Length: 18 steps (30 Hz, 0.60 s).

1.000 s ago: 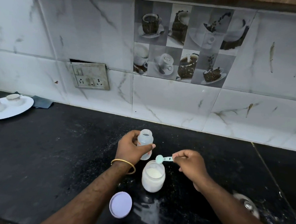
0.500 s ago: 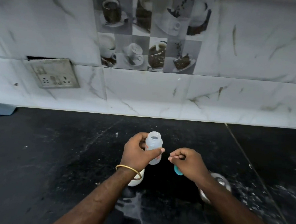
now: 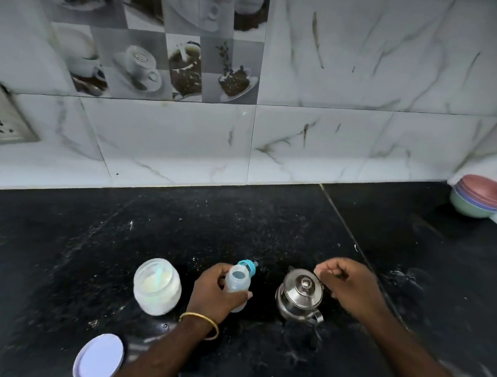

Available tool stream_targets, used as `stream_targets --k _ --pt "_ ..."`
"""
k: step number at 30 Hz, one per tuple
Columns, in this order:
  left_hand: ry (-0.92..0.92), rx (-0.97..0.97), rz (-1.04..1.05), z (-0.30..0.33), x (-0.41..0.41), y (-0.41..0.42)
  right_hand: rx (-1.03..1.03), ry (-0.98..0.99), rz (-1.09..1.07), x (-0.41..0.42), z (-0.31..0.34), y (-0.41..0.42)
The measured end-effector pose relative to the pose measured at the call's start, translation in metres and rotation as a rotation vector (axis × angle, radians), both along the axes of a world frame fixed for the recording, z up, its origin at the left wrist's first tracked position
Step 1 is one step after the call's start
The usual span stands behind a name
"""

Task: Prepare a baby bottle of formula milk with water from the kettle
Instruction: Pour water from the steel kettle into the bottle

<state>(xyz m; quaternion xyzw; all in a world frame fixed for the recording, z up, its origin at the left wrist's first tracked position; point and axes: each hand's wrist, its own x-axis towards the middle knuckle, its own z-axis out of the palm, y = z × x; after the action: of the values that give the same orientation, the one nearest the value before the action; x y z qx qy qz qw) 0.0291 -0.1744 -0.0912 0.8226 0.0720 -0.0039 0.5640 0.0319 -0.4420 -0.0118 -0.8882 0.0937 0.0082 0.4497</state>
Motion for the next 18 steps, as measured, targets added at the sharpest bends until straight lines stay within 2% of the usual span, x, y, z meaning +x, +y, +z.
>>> stream_targets --k 5,9,13,18 --pt "0.02 -0.02 -0.042 -0.012 -0.005 0.006 0.173 0.034 -0.146 -0.043 -0.016 -0.006" --pt "0.033 -0.054 -0.05 -0.019 -0.001 0.007 0.227 0.196 -0.152 -0.057 -0.043 -0.001" --pt "0.045 -0.085 -0.167 -0.018 0.001 0.004 0.238 0.245 -0.142 -0.063 -0.051 0.006" --pt "0.011 0.013 -0.034 -0.024 -0.004 -0.005 0.258 0.28 -0.148 -0.064 -0.052 0.015"
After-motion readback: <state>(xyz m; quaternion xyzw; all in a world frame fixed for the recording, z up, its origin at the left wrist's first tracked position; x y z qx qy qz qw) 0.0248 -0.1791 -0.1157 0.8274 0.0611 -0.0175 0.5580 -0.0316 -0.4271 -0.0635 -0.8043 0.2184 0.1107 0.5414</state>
